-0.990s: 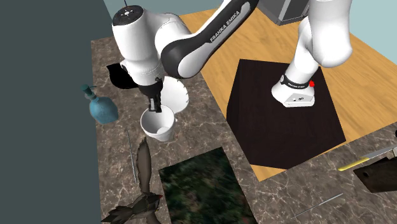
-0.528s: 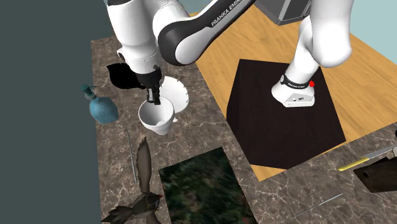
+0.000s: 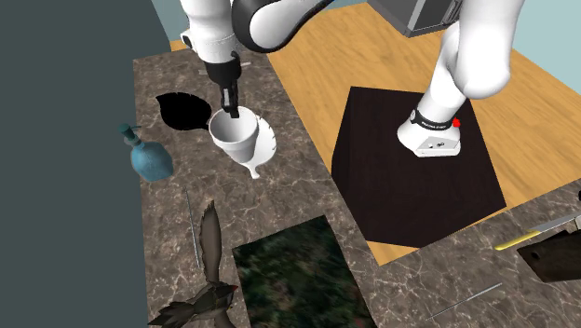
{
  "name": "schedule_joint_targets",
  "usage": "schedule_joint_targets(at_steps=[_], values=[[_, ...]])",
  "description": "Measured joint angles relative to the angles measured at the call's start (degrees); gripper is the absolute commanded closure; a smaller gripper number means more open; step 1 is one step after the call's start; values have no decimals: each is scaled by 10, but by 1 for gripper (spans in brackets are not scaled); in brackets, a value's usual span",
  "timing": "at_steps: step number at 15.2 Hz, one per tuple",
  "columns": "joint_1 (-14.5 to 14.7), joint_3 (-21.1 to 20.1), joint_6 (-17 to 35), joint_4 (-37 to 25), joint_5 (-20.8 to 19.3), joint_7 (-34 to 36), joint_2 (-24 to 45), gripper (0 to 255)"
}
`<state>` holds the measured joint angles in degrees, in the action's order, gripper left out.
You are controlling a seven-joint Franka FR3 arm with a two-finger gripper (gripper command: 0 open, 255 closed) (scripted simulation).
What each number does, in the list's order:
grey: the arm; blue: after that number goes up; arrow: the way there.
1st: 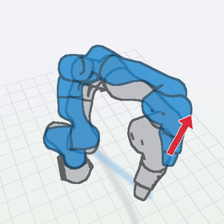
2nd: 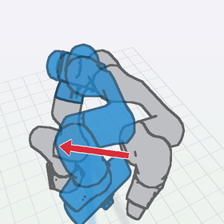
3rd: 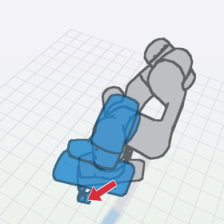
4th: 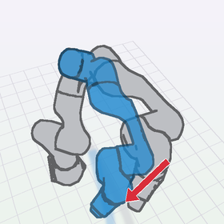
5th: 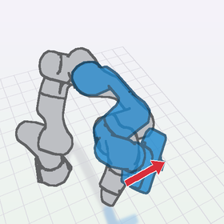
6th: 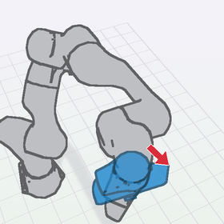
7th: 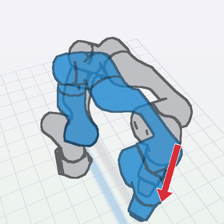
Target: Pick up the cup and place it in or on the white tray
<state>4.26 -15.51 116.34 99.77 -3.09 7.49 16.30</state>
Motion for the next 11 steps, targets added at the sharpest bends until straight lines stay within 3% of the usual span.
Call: schedule_joint_targets(at_steps=[8, 11], values=[[-68, 34, -29, 0, 18, -107, -29, 255], [-75, 38, -17, 14, 20, -120, -31, 255]])
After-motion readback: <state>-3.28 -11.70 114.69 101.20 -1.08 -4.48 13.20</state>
